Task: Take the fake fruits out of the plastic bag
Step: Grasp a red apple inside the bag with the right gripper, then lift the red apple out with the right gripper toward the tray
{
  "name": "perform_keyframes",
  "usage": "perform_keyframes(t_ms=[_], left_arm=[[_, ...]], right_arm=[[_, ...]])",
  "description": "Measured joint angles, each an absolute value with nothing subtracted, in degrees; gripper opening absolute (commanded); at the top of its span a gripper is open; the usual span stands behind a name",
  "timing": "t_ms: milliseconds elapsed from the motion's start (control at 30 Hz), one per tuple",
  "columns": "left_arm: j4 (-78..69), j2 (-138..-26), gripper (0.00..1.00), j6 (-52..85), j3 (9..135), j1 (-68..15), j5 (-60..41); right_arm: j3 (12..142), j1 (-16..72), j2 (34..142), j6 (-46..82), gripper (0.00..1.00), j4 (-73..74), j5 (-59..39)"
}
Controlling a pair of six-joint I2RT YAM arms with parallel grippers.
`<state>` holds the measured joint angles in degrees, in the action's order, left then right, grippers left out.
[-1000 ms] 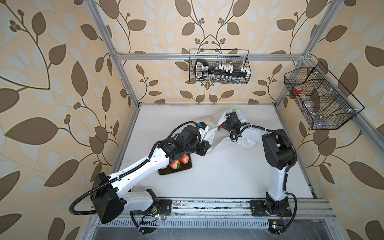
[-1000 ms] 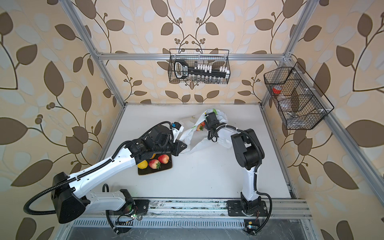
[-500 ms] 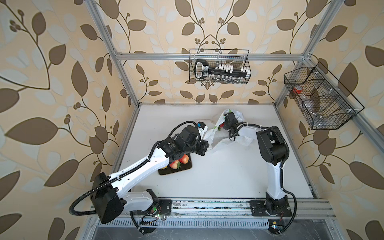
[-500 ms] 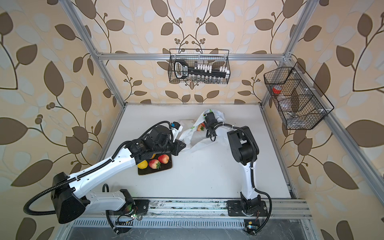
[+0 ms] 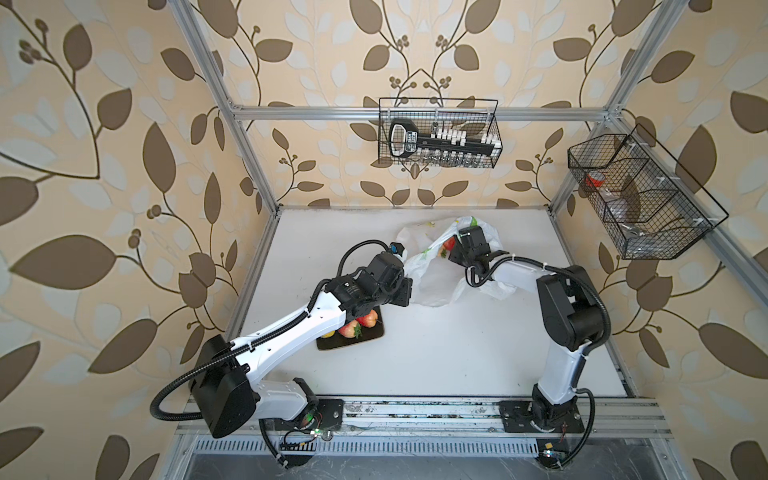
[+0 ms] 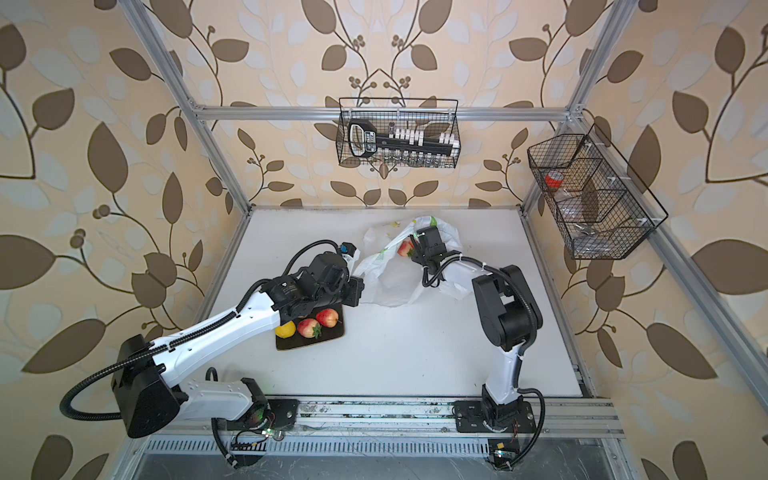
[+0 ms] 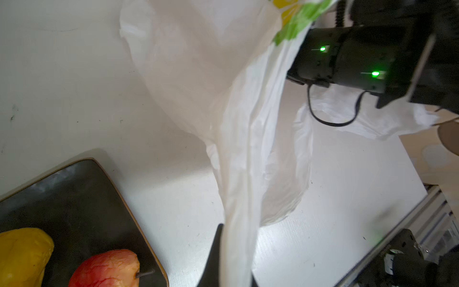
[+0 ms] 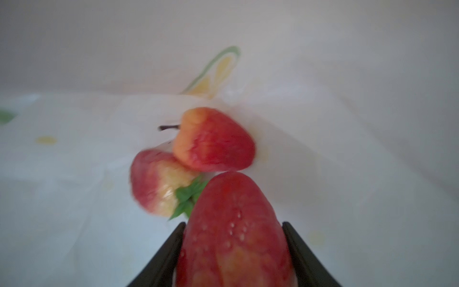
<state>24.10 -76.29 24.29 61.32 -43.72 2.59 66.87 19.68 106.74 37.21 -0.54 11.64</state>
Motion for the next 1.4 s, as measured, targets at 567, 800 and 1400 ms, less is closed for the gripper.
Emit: perform_keyframes(t_ms=[567,800,1400], left_arm=[[20.3,-90.0,0.0,22.6,78.0,-35.6,-1.3],[18.8,-94.8,0.0,23.1,83.1,-32.9,-7.3],[20.8,-101.3,0.29,23.1,81.6,-31.4,-10.7]], right_arm=[[55.0,21.2,99.8,21.3,0.56,1.5,1.0],[54.7,23.7,100.9,16.9,0.56,0.0,-2.9],[43.8,25.1,75.0,10.9,0.54,8.2,-14.0]])
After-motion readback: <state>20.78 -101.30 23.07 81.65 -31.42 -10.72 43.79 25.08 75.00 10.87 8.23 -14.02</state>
